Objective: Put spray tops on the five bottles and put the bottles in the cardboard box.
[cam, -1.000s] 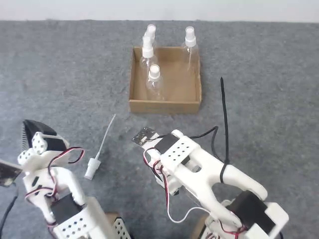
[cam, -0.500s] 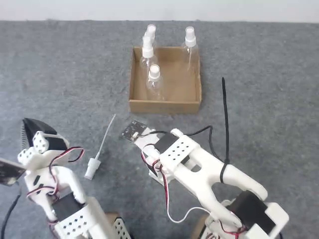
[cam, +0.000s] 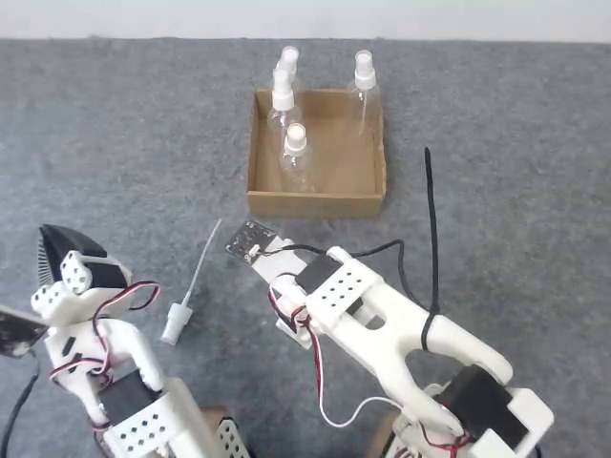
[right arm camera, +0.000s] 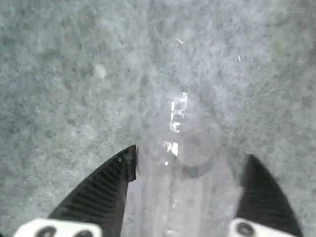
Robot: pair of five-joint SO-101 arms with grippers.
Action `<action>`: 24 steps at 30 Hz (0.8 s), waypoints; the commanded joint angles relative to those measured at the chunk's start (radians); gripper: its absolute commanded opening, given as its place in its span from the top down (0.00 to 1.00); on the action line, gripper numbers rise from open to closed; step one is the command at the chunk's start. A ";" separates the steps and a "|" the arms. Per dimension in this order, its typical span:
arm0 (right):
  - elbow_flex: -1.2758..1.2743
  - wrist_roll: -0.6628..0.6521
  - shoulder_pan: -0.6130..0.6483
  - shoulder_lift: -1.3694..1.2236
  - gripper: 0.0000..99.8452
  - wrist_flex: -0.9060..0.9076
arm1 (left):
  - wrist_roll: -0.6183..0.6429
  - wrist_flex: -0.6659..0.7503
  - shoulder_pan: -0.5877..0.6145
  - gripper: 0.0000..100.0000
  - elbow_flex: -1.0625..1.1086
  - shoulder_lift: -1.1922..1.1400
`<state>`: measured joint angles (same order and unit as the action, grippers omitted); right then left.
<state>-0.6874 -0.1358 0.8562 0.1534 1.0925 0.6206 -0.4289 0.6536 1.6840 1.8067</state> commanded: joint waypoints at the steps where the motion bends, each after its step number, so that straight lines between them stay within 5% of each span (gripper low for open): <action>1: 0.049 -0.009 0.005 0.028 0.68 0.035 | -0.011 0.031 -0.003 0.99 -0.010 0.015; 24: -0.008 -0.014 0.008 0.016 0.80 0.013 | -0.011 0.031 -0.003 0.99 -0.010 0.015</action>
<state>-0.6920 -0.1358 0.8562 0.1534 1.1185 0.6206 -0.4289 0.6536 1.6840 1.8067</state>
